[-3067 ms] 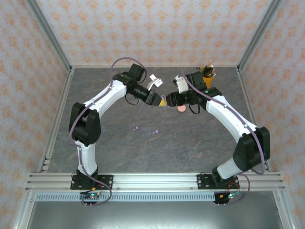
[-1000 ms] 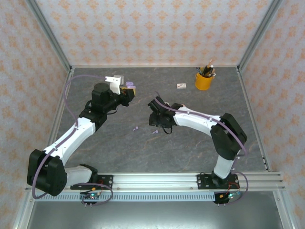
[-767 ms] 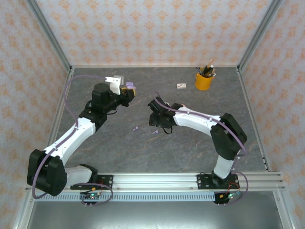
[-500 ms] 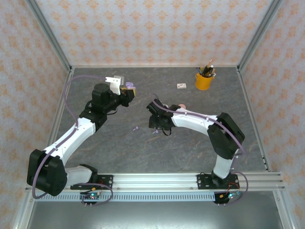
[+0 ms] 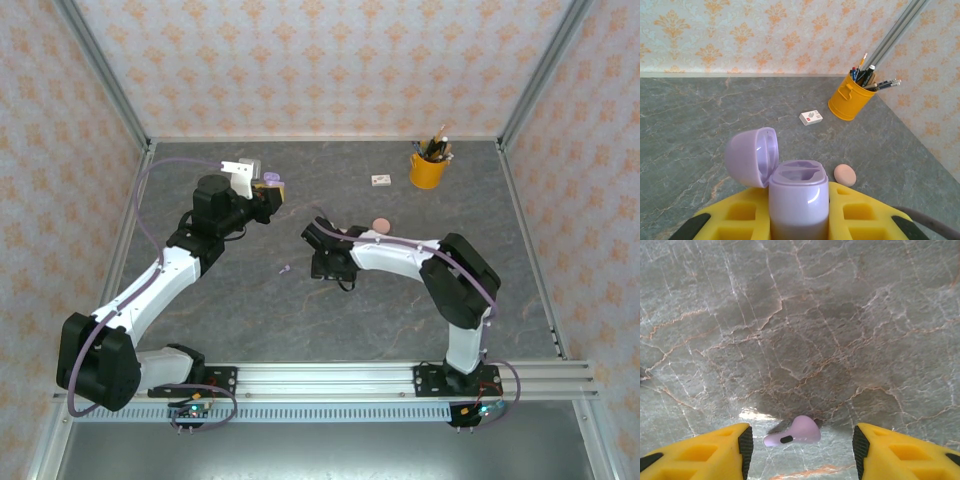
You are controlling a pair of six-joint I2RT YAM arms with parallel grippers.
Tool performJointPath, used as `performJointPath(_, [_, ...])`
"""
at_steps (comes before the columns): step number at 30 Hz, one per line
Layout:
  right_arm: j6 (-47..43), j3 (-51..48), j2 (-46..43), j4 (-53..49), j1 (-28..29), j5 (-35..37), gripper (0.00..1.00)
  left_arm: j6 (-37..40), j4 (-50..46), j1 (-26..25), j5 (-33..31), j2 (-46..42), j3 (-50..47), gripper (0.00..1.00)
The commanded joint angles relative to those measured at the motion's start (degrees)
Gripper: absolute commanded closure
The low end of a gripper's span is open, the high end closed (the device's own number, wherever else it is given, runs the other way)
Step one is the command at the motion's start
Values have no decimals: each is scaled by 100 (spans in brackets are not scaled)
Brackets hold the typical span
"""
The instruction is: Insert the wireless bluetooth earbuds into the charging case
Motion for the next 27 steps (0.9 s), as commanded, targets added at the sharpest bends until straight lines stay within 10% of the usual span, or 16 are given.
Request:
performJointPath(1, [-56, -126, 67, -176, 49, 137, 44, 46, 16, -25, -93, -56, 63, 100])
performJointPath(27, [-1716, -265, -828, -342, -13, 358, 43, -51, 16, -25, -22, -125, 36, 100])
